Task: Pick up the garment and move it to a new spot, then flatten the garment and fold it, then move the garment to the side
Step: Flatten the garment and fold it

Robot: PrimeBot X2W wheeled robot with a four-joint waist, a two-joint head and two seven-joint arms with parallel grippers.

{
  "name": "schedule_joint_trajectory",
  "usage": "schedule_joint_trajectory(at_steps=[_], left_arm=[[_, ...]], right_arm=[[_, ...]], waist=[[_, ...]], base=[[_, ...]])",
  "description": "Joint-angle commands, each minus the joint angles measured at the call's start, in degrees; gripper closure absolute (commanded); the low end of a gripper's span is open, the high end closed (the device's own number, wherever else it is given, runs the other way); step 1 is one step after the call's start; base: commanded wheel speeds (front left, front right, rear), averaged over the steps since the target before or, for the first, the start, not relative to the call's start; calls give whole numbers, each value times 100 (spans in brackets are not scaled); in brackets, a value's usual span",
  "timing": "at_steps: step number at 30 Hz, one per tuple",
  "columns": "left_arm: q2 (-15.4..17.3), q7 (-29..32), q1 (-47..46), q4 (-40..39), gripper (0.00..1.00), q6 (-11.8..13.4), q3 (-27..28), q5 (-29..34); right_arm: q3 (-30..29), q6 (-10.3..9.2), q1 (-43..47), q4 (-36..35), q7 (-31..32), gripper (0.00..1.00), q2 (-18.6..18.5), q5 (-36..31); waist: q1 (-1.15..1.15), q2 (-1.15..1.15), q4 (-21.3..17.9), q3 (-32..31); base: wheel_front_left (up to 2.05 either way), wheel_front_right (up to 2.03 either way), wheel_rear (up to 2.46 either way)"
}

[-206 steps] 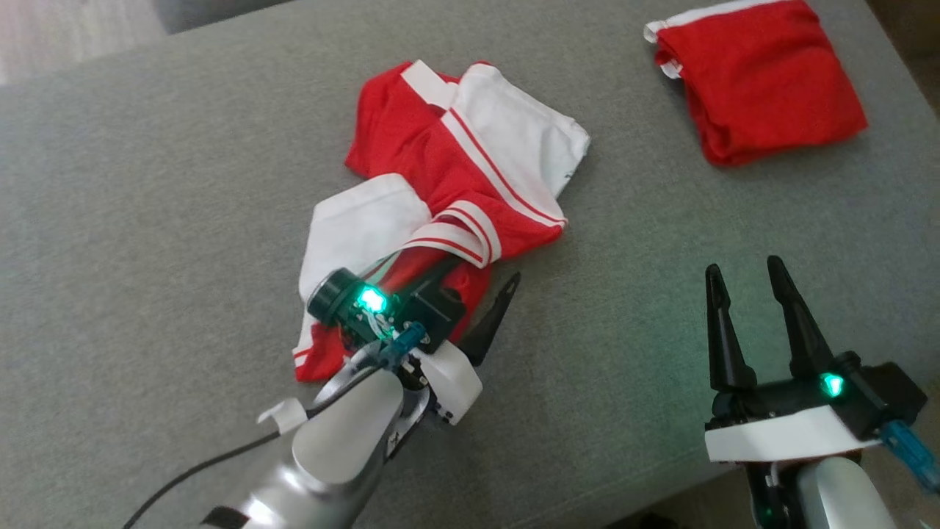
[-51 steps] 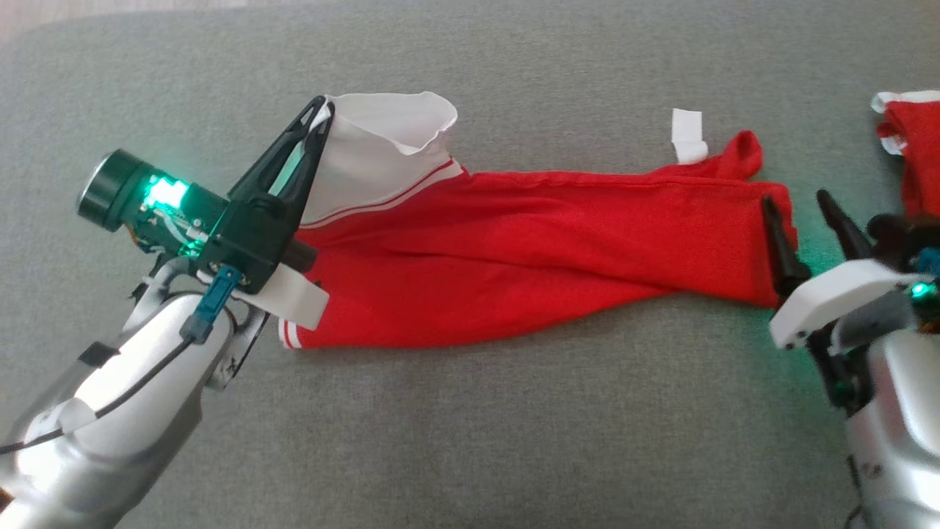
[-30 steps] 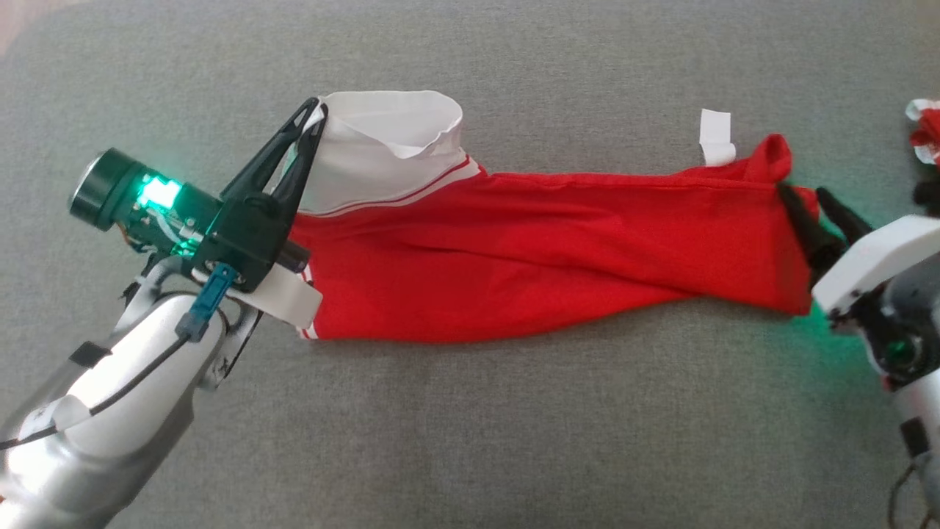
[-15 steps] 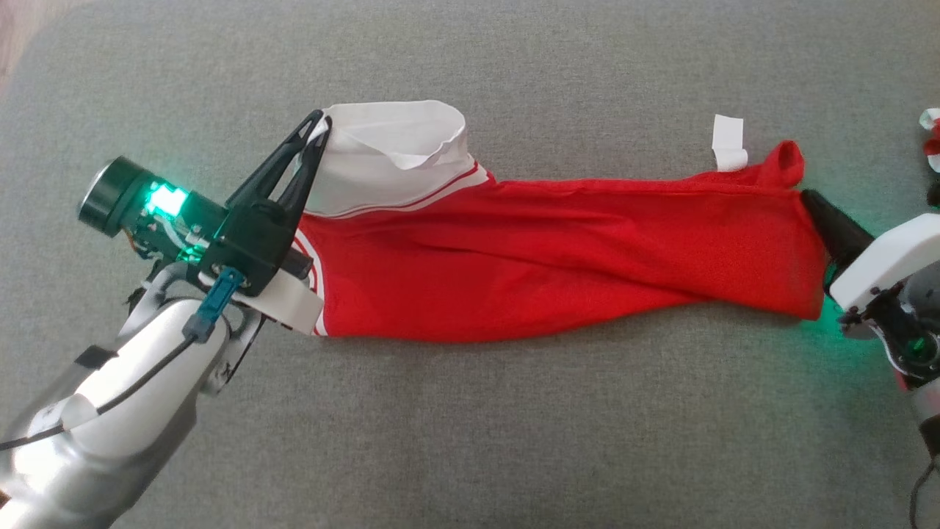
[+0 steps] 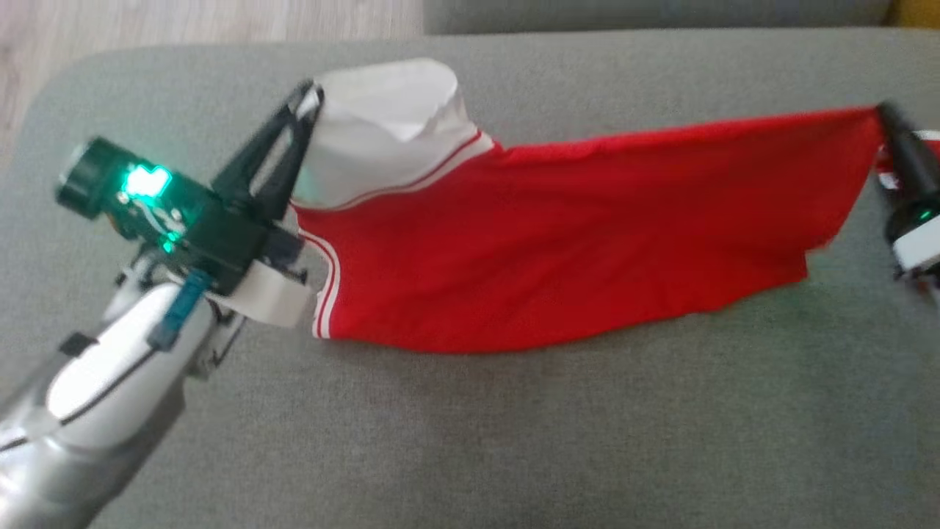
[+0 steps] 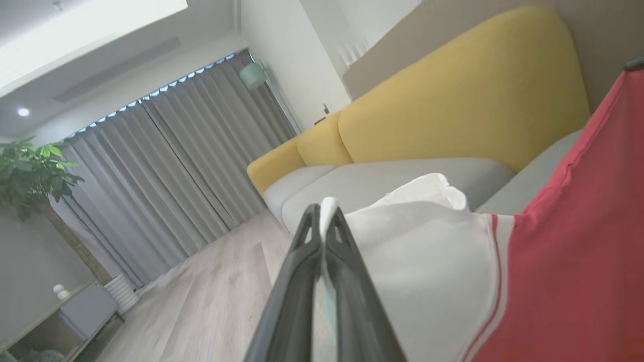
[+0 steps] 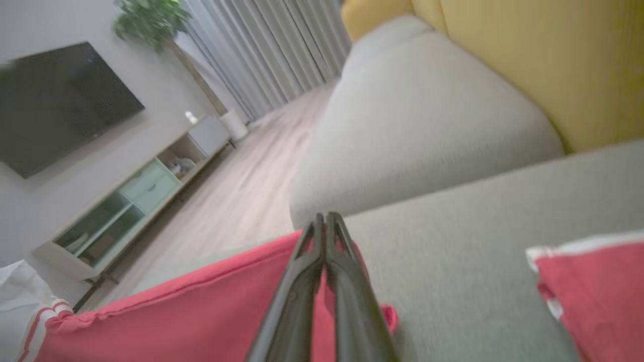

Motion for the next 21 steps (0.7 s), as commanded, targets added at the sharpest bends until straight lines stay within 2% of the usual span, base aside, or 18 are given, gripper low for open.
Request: schedule_joint_trajectory(at_steps=[1,7,11,17,21], left_arm=[[307,-99,-494,-266,100,9,424,-51],[413,-266,-930,-699,100,-151,847,-369],[489,-263,-1347,-847,100,-341,1065,-538],[482,-127,-2103,-866,100,-638,1271,-728],[363,-41,-2709,-625,100,-841,1337,-801]], right_arm=[[-54,-4,-70,-417,-254,100,-363,-20],[-217,-4,-221,-1238,-849,100,-888,-495],[-512,-4,-377,-1627,-1019,100,-1072,-818],[-1066,-4,-836,-1934,-913,100,-1043,-1277],[-1169,-4,-1325,-1904,-637,100,-870,-1540]], waist=[[0,0,-68,-207],[0,0,-163,-611],[0,0,-241,-853],[0,0,-348,-1017],[0,0,-399,-1014]], base=[[0,0,0],[0,0,0],[0,0,0],[0,0,0],[0,0,0]])
